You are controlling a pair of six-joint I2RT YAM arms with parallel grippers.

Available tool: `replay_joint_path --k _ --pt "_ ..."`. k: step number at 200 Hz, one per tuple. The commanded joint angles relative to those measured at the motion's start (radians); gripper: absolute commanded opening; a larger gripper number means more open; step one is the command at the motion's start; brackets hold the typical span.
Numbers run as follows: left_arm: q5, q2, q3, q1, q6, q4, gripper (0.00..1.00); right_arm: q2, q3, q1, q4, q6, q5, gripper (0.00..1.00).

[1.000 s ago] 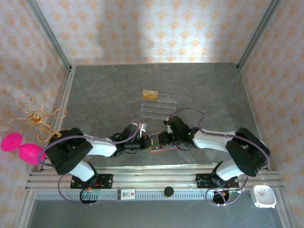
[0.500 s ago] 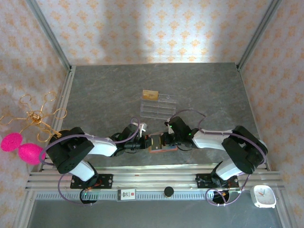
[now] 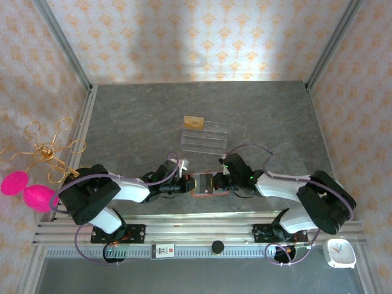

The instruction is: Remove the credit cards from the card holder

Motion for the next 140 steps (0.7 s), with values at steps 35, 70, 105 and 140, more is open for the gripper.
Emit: replay_joint_path --k 35,70,105,140 --pt "0.028 -0.066 -0.024 0.011 -0.015 0.019 0.00 0.000 0.025 -0.007 -0.069 0.000 0.020 0.00" --pt "0.022 -0.130 -0.005 -0.007 -0.014 0.056 0.11 0.009 0.031 -0.007 -0.064 -0.005 0.016 0.00" --pt "0.064 0.024 0.081 -0.051 -0.006 0.042 0.02 0.014 0.029 -0.006 -0.053 -0.012 0.010 0.00" --pt "0.044 0.074 0.104 -0.051 0.014 -0.028 0.00 0.006 0.021 -0.006 -0.036 -0.011 -0.007 0.08"
